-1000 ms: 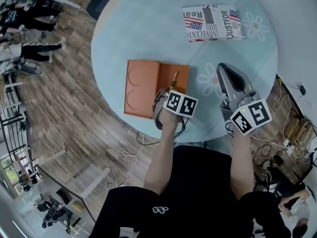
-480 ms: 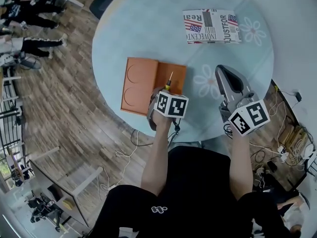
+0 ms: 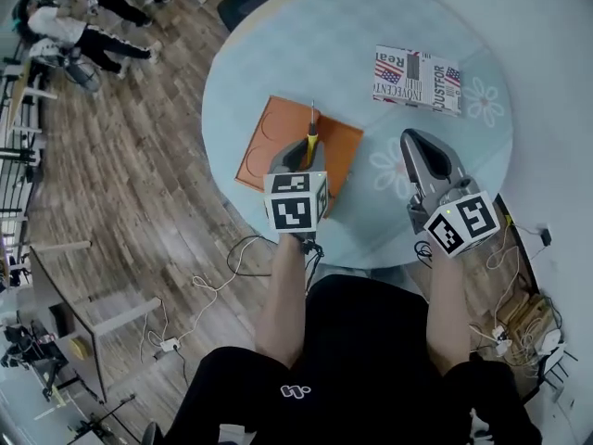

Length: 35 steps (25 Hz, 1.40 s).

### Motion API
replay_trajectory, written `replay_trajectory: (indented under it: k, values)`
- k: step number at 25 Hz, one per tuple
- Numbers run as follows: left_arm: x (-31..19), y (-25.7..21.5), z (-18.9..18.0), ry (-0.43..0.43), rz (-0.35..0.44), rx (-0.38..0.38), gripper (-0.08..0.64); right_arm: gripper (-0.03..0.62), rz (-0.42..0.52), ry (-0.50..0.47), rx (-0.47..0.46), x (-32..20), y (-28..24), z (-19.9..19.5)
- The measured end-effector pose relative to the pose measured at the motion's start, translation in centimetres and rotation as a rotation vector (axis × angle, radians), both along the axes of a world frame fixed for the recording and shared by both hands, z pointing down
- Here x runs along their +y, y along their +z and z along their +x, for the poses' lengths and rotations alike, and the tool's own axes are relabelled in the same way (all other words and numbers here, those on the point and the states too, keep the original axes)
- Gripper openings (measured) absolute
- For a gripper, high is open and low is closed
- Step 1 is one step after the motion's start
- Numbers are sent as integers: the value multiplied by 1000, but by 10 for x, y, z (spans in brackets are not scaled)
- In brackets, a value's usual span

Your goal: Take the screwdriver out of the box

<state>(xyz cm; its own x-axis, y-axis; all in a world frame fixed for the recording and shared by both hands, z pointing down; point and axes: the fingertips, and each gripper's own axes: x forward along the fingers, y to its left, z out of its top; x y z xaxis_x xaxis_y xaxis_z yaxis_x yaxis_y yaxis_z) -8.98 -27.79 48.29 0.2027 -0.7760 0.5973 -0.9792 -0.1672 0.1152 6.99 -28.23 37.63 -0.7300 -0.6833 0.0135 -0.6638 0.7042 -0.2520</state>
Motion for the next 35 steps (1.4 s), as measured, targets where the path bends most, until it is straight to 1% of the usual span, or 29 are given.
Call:
replay_trajectory:
  k: [2,6,7,9,10,11,12,15,19,23,31,35]
  values:
    - [8,-30,0,-20,93,49,81,12,30,-17,-10,11,-13,0]
    - [24,-93,4,-63,287,81,81,12,120,-24,-38,17,-47,10]
    - [28,-110,7,-65,338,105,81,12,133,-11,-47,17,-54,14]
    - [40,-138,14,-62,428,180,81,11,126,29,-40,17,-61,24]
    - [45,-148,17,-62,461,205,81,11,114,42,-20,16,-60,27]
    - [49,-154,20,-64,481,210,81,11,102,39,5,17,-57,29]
    - [54,-156,22,-67,491,204,81,9,95,21,20,20,-56,29]
    - [64,-159,31,-71,503,206,81,9,107,-38,0,32,-62,30]
    - [71,-168,34,-72,525,203,81,9,136,-31,-7,34,-74,34]
    - [77,-171,33,-81,534,234,81,9,141,-32,-15,38,-75,36]
    - [83,-166,32,-92,525,220,81,9,149,-42,-9,43,-72,39]
    - [82,-164,37,-87,524,213,81,9,154,-40,-4,42,-70,43]
